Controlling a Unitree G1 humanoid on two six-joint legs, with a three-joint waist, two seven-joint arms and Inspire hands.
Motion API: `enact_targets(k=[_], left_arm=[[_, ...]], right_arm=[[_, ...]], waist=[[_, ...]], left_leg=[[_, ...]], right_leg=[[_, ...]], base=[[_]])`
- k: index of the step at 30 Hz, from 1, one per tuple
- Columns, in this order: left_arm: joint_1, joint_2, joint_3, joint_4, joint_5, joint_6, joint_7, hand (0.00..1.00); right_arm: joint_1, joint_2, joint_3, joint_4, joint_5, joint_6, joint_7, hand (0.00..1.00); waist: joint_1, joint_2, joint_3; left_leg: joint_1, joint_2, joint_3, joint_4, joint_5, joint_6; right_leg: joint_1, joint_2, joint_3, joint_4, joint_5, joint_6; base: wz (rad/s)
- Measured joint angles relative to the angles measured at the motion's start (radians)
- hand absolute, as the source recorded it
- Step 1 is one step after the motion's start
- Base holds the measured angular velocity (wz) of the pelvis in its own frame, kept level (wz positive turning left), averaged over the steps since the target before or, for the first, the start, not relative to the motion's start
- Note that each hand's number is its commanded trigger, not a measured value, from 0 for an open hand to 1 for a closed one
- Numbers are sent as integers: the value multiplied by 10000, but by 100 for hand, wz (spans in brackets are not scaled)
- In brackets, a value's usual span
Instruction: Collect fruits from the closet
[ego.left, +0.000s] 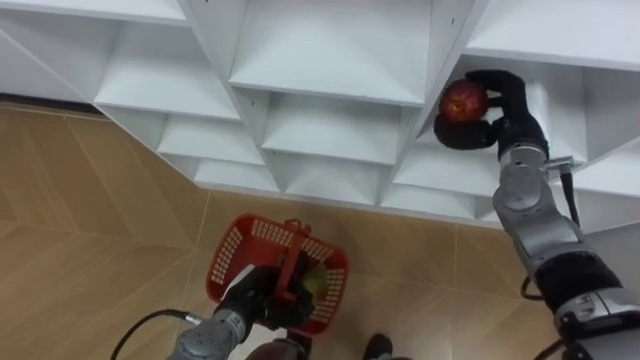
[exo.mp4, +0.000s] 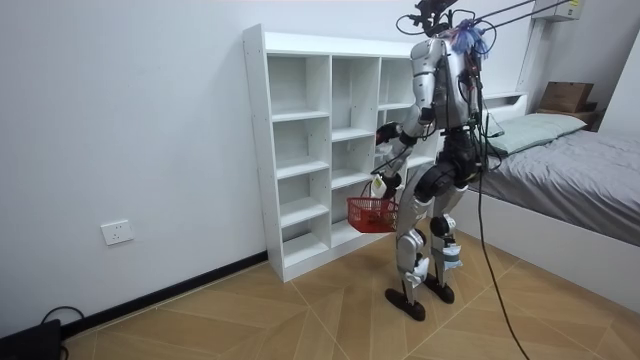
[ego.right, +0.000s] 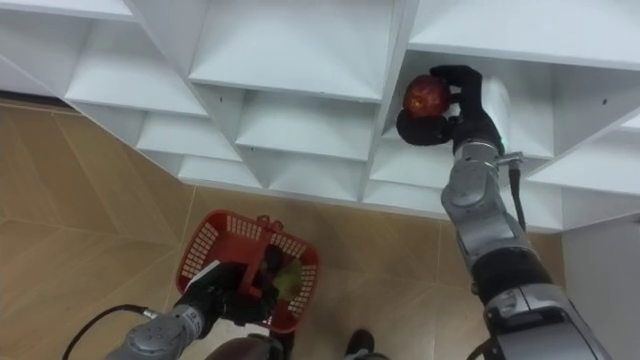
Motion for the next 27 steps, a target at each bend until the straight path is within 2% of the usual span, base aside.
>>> enact_targets(k=[8,10,11,12,13,20,23,27], left_arm=[[-8,2,5,-4,25,3,-22,100],[-9,-18,14,-40,30,5,-118,100],[-8,-11,30,-53,39,4,-175,100],[-13,6,32,-59,13,4,-252,100],[-36,12,34,-59,1,4,-259,100],[-92,64,36,-61,-37,1,-250,100],[-102,51,52,-61,-206,-8,-247,100],[-98,-2,113,-63,-215,-79,-291,100]], right_arm=[[156,11,357,-160,-298,-13,429,100],[235,35,358,-170,-320,-11,672,100],[243,53,358,-171,-355,-10,727,100],[265,69,379,-196,-351,11,839,100],[334,68,415,-360,-351,43,894,100],[670,74,612,-869,-6,33,1298,100],[777,122,703,-887,29,31,1533,100],[1349,189,695,-1309,-11,-20,1659,100]], waist=[[-46,67,-98],[-48,109,-158],[-48,110,-161],[-98,115,-234],[-150,122,-261],[-489,102,-278],[-548,100,-279],[-595,108,-284]], left_leg=[[568,52,162,-138,1,-1],[807,115,183,-274,10,-14],[882,123,185,-326,13,-18],[930,119,186,-364,19,-18],[992,118,185,-395,27,-18],[1367,126,200,-532,62,-20],[1591,145,273,-596,61,-21],[1942,235,429,-763,63,-27]], right_leg=[[514,64,110,-230,8,10],[785,165,136,-502,122,17],[851,177,145,-553,142,17],[894,178,156,-580,147,24],[961,188,154,-639,163,30],[1371,236,182,-877,240,52],[1593,267,217,-993,256,59],[2031,379,196,-1387,392,54]], base=[[-5],[-8],[-9],[-4],[0],[-1],[-6],[-4]])
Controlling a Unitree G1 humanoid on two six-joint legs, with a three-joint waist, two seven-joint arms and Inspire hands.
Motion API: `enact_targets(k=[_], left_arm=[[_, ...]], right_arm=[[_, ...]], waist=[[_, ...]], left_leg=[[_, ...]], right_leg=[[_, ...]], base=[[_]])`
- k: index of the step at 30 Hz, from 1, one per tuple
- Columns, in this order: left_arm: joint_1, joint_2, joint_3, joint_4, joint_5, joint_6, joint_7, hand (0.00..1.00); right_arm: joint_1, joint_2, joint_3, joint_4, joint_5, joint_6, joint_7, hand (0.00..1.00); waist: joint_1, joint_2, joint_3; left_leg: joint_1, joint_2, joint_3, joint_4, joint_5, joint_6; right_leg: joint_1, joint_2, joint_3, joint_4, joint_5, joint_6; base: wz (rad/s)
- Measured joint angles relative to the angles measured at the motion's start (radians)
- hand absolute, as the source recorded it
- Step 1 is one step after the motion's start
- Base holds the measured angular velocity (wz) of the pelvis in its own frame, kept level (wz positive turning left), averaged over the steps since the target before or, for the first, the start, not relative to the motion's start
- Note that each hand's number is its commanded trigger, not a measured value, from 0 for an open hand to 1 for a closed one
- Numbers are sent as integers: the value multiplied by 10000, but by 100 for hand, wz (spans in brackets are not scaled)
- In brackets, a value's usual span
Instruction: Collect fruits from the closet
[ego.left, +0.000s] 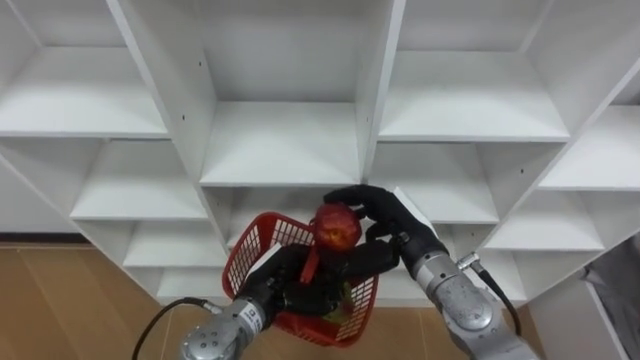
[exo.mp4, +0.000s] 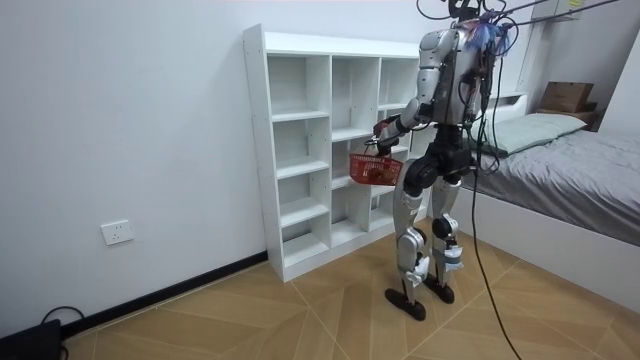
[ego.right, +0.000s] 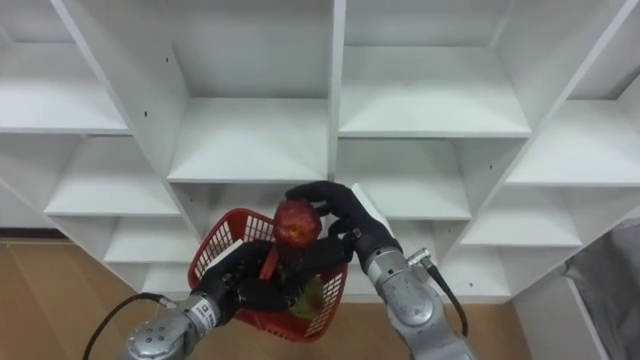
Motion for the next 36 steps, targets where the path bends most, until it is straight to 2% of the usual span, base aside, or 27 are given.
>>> enact_targets(k=[11,19,30,33,36], left_arm=[[61,14,2,-29,390,6,3,100],[156,183,134,-61,702,41,-70,100],[161,184,313,-512,694,40,-165,100],[164,214,313,-520,688,40,-162,100],[164,219,307,-538,678,40,-160,100]], right_arm=[[190,0,-3,94,-8,-180,-21,100],[246,7,-445,891,-12,-254,-19,100],[256,35,-680,1236,-24,-133,-13,100],[256,34,-680,1240,-12,-133,-25,100],[256,31,-680,1238,-1,-133,-53,100]], waist=[[10,20,-24],[-13,270,-162],[-61,275,-139],[-60,265,-82],[-73,244,-65]], left_leg=[[13,-3,29,-75,-3,-4],[21,0,25,-92,-10,-10],[21,-5,43,-172,-9,-11],[15,-4,40,-178,-9,-11],[15,-6,39,-223,-9,-11]], right_leg=[[-79,13,144,4,0,0],[-157,26,190,18,0,0],[-229,56,410,5,2,3],[-225,57,440,-7,2,3],[-247,60,472,-26,1,3]], base=[[-3],[0],[-5],[-5],[-4]])
